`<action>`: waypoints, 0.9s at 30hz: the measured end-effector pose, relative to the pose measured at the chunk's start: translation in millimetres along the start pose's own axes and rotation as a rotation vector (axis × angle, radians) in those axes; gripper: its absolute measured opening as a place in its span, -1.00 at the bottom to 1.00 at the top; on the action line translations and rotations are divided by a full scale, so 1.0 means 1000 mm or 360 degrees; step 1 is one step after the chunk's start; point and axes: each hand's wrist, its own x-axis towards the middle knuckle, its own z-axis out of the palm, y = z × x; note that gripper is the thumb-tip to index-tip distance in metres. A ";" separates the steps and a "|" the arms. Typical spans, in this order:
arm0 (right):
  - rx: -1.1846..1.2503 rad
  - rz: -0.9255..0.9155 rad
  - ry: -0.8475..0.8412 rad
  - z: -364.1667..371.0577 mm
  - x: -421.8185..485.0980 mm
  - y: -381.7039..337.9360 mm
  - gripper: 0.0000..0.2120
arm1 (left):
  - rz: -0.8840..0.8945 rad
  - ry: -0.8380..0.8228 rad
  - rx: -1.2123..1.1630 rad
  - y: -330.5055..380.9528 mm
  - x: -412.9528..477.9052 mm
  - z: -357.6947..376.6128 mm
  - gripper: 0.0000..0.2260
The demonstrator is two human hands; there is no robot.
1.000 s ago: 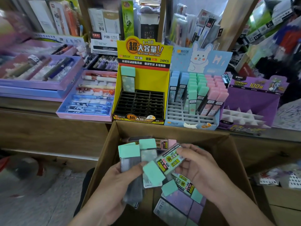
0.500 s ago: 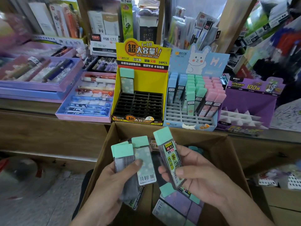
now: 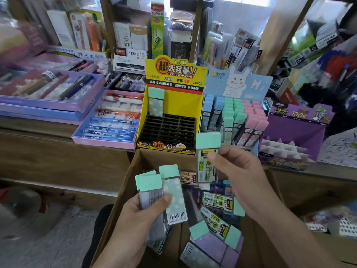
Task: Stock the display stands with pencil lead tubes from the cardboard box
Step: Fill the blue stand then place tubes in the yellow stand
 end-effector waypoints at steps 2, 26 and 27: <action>-0.0088 -0.0105 -0.0015 0.003 0.011 -0.007 -0.75 | 0.0037 0.0017 0.0004 0.000 0.000 0.001 -0.75; -0.1250 -0.0732 0.0150 0.047 0.169 -0.056 -0.87 | -0.0033 0.0052 -0.0213 0.026 -0.015 0.012 -0.82; -0.1250 -0.0738 0.0151 0.048 0.171 -0.056 -0.87 | -0.0039 0.0036 -0.0241 0.028 -0.016 0.013 -0.82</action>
